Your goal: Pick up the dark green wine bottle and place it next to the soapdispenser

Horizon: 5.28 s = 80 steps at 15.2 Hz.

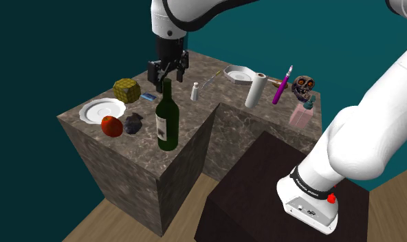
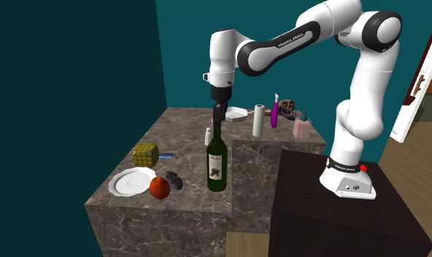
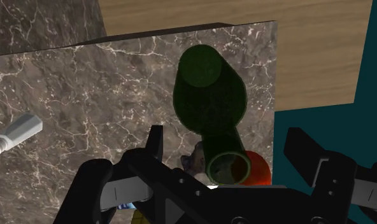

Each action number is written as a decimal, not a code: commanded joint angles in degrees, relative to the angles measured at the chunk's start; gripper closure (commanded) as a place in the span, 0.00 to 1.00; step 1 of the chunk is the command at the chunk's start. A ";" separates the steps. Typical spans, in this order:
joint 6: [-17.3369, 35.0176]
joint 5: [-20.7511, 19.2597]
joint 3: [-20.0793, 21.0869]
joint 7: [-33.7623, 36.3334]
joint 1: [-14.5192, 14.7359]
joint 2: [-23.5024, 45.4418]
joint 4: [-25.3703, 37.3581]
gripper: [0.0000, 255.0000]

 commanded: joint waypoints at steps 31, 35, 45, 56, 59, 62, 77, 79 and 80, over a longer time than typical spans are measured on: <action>-8.77 0.32 -0.09 -0.46 -0.07 -0.83 8.01 1.00; -11.84 0.34 -0.10 -0.54 -0.08 -0.85 11.07 1.00; -19.74 0.10 -0.03 -0.54 -0.03 0.06 19.84 1.00; -29.09 -0.75 0.31 -0.19 0.29 2.94 31.93 1.00; -31.85 -1.14 0.47 -0.02 0.49 4.16 35.85 1.00; -34.76 -1.62 0.66 0.19 0.76 5.63 40.14 1.00; -36.21 2.02 -5.81 -11.58 -5.16 -9.53 27.17 1.00; -36.03 2.24 -7.59 -14.29 -6.07 -12.64 23.93 1.00; -35.99 2.25 -8.50 -15.64 -6.47 -14.09 22.46 1.00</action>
